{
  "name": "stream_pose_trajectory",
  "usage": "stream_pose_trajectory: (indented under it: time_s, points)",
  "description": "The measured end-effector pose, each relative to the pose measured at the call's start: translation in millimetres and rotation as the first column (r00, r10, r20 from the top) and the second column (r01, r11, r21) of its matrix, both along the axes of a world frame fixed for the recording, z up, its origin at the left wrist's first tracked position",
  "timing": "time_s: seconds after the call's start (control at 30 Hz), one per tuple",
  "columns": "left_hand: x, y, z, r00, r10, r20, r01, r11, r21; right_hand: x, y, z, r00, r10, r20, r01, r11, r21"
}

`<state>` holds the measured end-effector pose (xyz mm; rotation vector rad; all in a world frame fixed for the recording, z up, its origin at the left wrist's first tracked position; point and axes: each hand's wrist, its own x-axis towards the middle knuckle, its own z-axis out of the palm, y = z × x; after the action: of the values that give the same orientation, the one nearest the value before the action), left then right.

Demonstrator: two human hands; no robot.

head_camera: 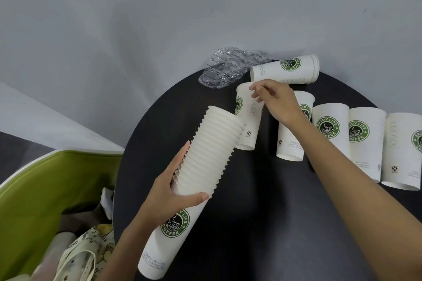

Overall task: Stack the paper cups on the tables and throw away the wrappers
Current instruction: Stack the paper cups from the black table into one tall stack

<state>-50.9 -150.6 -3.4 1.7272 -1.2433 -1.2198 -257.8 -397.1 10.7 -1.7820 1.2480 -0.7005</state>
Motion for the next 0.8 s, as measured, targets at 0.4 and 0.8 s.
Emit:
stream_pose_trajectory:
  time_s: [0.4,0.8]
  points:
    - [10,-16,-11,1.0,0.002,0.004,-0.002,1.0,0.018,21,-42,-14,0.988,0.007,-0.153,-0.015,0.999,-0.052]
    - [15,-18,-11,1.0,0.009,-0.02,-0.009,1.0,0.023,28,-46,-21,0.975,0.141,-0.174,-0.11,0.978,0.177]
